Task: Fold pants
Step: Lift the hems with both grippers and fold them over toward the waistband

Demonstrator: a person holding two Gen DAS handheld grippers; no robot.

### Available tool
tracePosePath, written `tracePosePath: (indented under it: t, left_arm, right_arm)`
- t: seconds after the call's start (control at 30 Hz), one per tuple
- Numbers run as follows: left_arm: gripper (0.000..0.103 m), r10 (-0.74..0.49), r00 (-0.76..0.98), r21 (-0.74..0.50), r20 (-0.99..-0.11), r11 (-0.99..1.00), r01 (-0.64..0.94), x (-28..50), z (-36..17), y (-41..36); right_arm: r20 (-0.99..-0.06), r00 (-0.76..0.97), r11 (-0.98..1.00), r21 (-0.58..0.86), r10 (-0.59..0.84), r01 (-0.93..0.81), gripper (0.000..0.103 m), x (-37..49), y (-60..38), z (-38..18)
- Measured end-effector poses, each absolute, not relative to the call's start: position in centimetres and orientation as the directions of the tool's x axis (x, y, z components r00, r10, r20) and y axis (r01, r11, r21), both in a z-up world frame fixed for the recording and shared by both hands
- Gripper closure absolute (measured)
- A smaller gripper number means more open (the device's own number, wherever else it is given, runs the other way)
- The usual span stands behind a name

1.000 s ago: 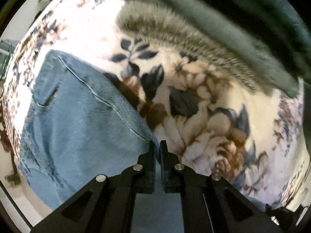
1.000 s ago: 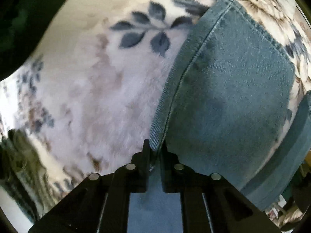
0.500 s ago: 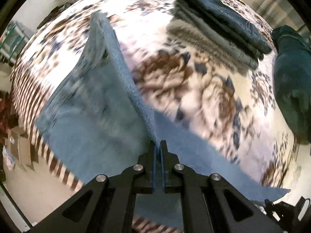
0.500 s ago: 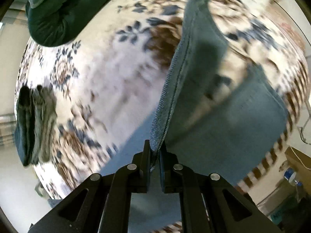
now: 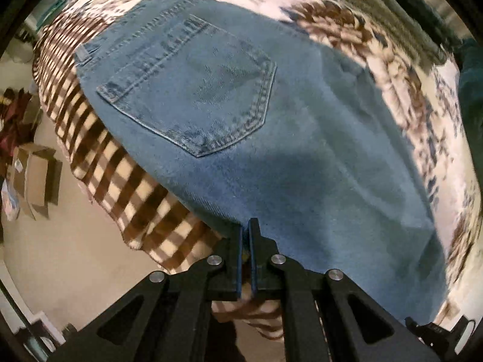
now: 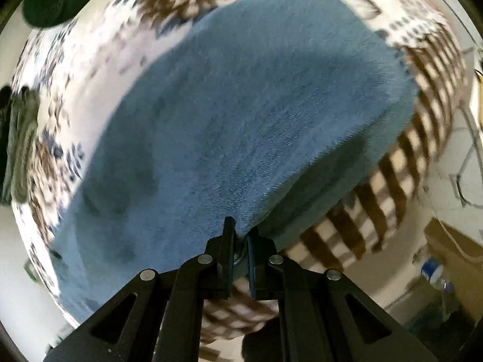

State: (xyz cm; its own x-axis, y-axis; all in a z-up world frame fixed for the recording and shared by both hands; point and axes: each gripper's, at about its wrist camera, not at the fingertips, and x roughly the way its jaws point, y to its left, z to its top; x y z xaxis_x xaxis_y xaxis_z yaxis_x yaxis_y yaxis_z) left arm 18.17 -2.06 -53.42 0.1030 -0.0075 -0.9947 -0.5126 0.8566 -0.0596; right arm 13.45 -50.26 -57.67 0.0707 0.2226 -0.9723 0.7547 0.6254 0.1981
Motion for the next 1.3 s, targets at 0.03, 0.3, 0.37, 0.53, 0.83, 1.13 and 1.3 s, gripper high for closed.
tracePosePath:
  t: [0.03,0.3,0.37,0.53,0.83,1.13,1.3]
  left_arm:
    - [0.097,-0.001,0.095,-0.049,-0.995,0.862,-0.505,18.1,-53.5,-2.1]
    - [0.083,0.064,0.106,0.004,-0.992,0.873,-0.488,17.2,-50.8,-2.8]
    - [0.073,0.080,0.144,0.004,-0.986,0.885,-0.465,17.7,-49.4,-3.5]
    - [0.032,0.122,0.219,0.039,-0.968,0.938,-0.346,19.8,-47.7,-7.4]
    - [0.032,0.039,0.102,0.024,-0.994,0.989,-0.145,23.5,-54.2,-16.0]
    - [0.024,0.082,0.057,0.077,-0.995,0.994,-0.080,22.7,-57.6,-17.4]
    - [0.010,0.082,0.032,0.078,-0.996,0.992,-0.095,22.7,-59.2,-16.2]
  right_arm:
    - [-0.966,0.087,0.622,0.224,0.243,0.750,0.095,13.0,-50.5,-58.0]
    - [-0.920,0.228,0.504,0.367,0.317,0.782,0.059,8.0,-56.6,-55.1]
    - [-0.919,0.281,0.445,0.381,0.276,0.810,0.055,6.5,-59.2,-53.8]
    - [-0.926,0.332,0.319,0.375,0.182,0.870,0.054,4.3,-66.5,-53.6]
    - [-0.754,0.591,-0.046,0.605,0.286,0.795,0.054,2.5,-69.5,-59.2]
    - [-0.821,0.571,0.174,0.566,0.026,0.806,0.098,-0.2,-69.9,-52.7]
    - [-0.927,0.368,0.290,0.372,0.070,0.882,0.097,0.4,-69.4,-55.7]
